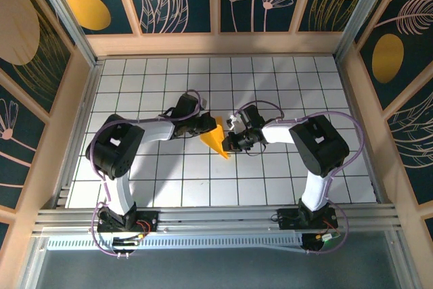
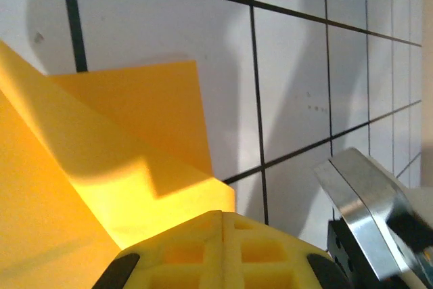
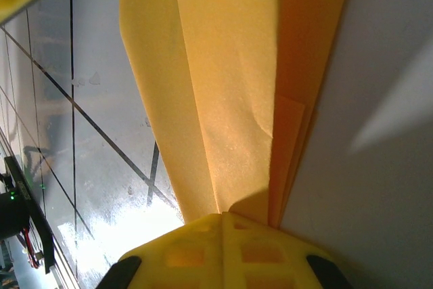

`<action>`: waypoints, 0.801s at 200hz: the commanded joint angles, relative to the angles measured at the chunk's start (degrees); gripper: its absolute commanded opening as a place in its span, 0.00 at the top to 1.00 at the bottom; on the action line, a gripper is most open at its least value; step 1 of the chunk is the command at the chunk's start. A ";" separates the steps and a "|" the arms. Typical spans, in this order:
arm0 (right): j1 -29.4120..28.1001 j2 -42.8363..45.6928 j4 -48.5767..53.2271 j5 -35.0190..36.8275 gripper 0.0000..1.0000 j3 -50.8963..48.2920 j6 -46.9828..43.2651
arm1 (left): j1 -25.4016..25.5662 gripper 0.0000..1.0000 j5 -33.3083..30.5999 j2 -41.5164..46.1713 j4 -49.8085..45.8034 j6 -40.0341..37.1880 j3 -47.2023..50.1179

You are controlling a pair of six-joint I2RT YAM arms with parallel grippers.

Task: Fold a paper plane with a square sheet of paper (fold left side to right side)
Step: Fourth fold the wing at the center of the table.

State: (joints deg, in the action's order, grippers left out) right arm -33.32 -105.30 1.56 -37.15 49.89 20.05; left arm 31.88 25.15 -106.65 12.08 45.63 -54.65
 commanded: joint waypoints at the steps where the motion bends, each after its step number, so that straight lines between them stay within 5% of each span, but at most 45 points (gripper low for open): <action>1: 0.25 -3.60 6.61 7.65 1.00 -1.55 -1.34 | 1.22 1.00 2.43 0.32 3.79 0.67 3.40; 93: 0.27 -4.44 9.67 11.32 1.00 -0.54 -2.38 | 2.76 1.00 2.92 -2.27 8.01 1.73 5.30; 160: 0.27 -4.83 11.79 13.32 1.00 -0.06 -3.56 | 2.66 1.00 -2.31 -4.71 5.59 0.32 4.18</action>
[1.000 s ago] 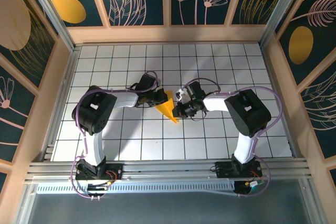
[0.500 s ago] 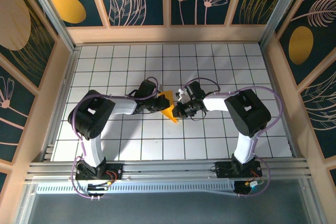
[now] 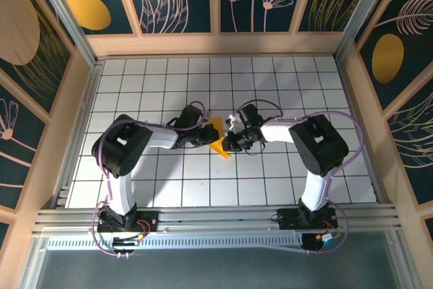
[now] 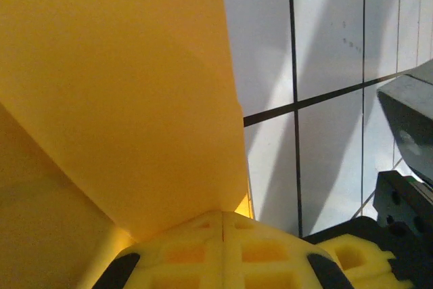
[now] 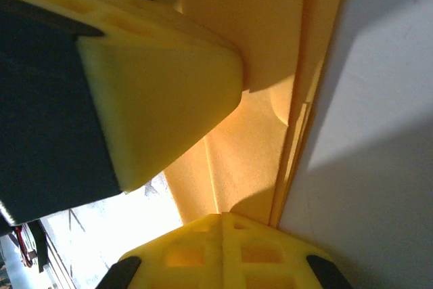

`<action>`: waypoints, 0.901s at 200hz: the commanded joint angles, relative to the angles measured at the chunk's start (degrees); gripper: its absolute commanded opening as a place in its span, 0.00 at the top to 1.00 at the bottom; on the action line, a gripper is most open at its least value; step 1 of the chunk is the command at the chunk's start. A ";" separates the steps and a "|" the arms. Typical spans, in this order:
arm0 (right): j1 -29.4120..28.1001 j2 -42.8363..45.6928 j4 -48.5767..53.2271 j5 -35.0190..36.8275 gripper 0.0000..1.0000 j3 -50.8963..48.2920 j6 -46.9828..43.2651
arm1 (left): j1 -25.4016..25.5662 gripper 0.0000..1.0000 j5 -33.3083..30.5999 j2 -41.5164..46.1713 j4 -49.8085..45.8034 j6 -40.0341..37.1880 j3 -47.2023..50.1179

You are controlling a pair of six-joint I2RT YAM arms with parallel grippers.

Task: Fold a paper plane with a square sheet of paper (fold left side to right side)
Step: Fourth fold the wing at the center of the table.

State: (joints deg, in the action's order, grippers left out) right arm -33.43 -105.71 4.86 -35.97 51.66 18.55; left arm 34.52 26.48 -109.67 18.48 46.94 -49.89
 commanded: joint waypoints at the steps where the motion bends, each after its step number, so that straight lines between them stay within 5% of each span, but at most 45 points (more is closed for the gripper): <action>1: 0.34 -4.37 8.49 12.19 1.00 -1.83 -2.04 | -0.03 1.00 -3.77 -1.78 -0.90 -1.07 -0.71; 180: 0.36 -5.87 10.34 12.50 1.00 -1.91 -3.82 | -9.68 1.00 -5.56 -8.62 -7.96 -7.45 -11.37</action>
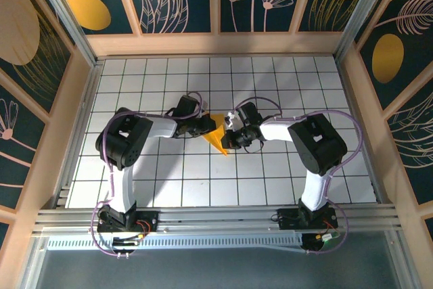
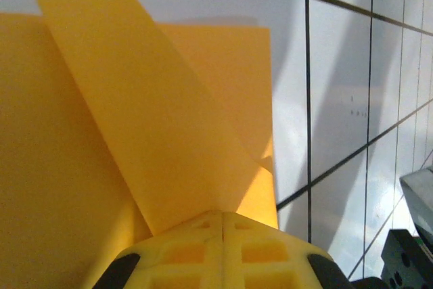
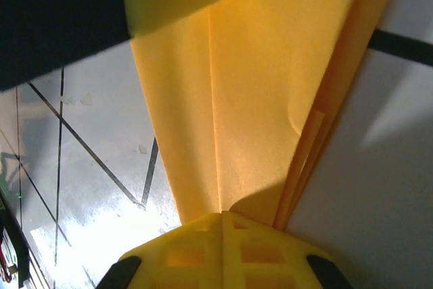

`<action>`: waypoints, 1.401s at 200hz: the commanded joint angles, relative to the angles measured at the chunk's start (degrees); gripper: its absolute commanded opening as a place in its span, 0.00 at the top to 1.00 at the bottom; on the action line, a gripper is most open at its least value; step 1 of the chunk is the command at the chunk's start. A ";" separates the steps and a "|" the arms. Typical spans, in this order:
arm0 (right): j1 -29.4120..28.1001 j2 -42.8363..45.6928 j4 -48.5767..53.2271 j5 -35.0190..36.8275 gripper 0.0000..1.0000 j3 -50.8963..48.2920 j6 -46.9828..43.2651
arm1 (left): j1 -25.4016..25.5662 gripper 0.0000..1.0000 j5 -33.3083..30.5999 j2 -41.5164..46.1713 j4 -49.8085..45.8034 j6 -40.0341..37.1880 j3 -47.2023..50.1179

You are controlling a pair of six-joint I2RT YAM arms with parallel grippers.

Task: Fold a paper plane with a square sheet of paper (fold left side to right side)
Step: Fourth fold the wing at the center of the table.

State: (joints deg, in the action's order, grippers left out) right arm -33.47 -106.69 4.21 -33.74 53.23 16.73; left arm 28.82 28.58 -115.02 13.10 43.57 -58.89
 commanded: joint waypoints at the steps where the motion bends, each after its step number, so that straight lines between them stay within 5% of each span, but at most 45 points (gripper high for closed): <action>1: 0.37 -4.90 11.00 10.27 1.00 -3.53 -2.03 | -4.00 1.00 -7.70 -3.31 -2.62 -4.14 -2.50; 280: 1.10 -5.19 11.39 8.69 1.00 -2.93 -3.08 | -14.55 1.00 -8.69 -13.43 -11.46 -10.45 -22.69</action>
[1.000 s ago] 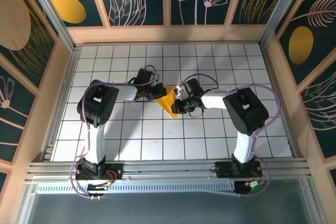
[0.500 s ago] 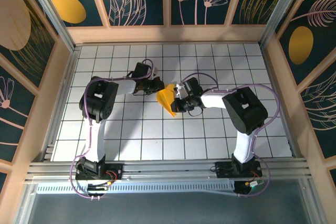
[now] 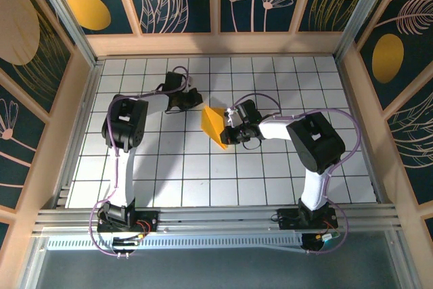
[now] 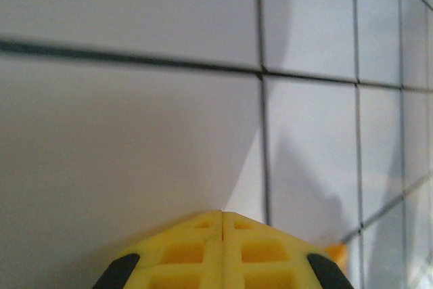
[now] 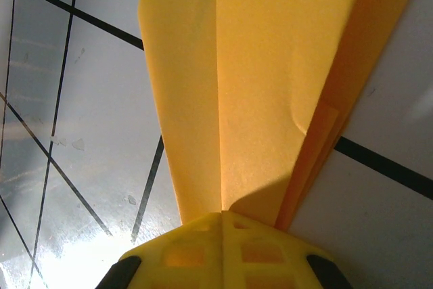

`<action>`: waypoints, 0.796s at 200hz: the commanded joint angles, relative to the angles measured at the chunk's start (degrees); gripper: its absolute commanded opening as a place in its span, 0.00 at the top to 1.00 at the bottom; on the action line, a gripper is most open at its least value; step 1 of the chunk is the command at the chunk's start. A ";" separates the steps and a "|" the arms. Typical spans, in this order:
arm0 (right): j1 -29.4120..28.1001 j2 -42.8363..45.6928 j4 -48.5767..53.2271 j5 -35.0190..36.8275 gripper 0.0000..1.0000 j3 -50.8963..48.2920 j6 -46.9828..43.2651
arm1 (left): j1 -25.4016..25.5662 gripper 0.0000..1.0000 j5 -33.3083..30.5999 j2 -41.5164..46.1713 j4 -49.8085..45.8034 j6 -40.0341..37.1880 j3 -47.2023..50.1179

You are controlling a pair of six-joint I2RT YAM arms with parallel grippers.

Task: Fold a paper plane with a square sheet of paper (fold left side to right side)
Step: Fourth fold the wing at the center of the table.

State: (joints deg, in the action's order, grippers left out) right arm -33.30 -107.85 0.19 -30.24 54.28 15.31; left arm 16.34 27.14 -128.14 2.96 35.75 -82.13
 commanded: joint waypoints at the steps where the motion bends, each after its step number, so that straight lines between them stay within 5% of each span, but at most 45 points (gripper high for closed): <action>1: 0.94 -3.99 15.48 5.19 1.00 -3.95 -1.67 | -2.04 1.00 -7.26 -0.03 -1.21 -2.62 0.69; 45: 3.38 -1.38 16.97 4.49 1.00 -3.09 -3.70 | -0.96 1.00 -4.86 14.72 5.45 -1.82 15.55; 78: 3.54 -1.12 16.91 3.35 1.00 -2.56 -4.46 | 5.42 1.00 -1.59 21.88 7.94 -0.98 23.06; 110: 3.59 -1.25 16.59 3.44 1.00 -2.82 -4.47 | 11.36 1.00 2.24 19.60 13.46 2.97 24.03; 159: 3.59 -0.50 16.20 3.61 1.00 -3.03 -4.28 | 14.33 1.00 0.72 9.90 9.54 1.75 15.07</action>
State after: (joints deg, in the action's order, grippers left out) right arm -30.41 -106.65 5.58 -32.80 54.28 12.27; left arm 30.83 28.18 -114.76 13.23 37.54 -63.79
